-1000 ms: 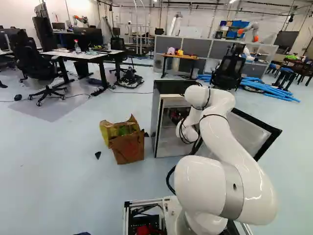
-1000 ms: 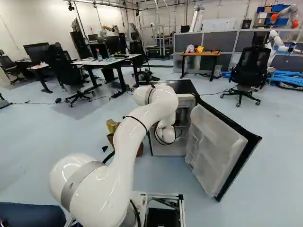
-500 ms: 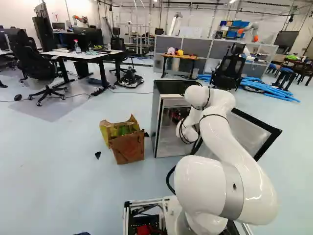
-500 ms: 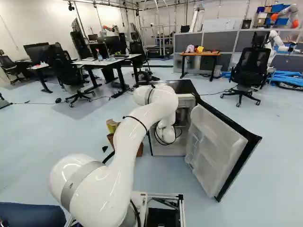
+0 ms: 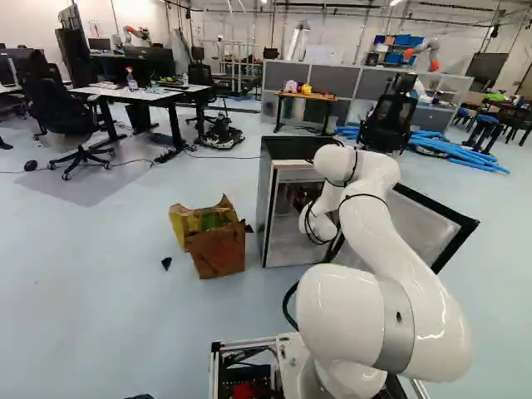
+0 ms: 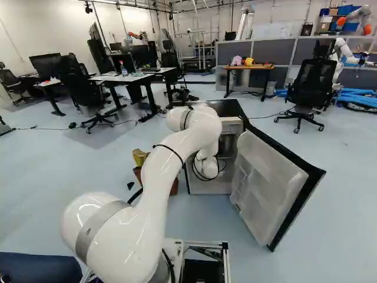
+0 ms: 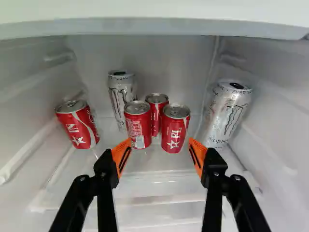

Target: Grab a drink from the fridge

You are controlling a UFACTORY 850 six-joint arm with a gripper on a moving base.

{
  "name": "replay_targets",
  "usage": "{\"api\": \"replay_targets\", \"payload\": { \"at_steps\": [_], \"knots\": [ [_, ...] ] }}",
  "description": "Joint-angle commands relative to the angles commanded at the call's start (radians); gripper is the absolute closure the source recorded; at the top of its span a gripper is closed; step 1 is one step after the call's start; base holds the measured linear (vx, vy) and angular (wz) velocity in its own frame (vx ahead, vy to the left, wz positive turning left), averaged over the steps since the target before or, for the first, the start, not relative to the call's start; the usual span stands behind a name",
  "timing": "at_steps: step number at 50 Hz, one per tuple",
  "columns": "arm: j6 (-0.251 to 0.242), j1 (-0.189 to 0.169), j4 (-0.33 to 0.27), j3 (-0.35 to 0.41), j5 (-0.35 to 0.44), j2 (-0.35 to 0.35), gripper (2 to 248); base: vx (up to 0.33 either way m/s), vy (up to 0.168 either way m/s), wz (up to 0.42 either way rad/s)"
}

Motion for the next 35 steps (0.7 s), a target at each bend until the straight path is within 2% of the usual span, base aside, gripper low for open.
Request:
{"api": "replay_targets", "payload": {
  "at_steps": [35],
  "knots": [
    [0.000,-0.001,0.000,-0.062,-0.013,-0.034,74,0.000,0.000,0.000]
  ]
}}
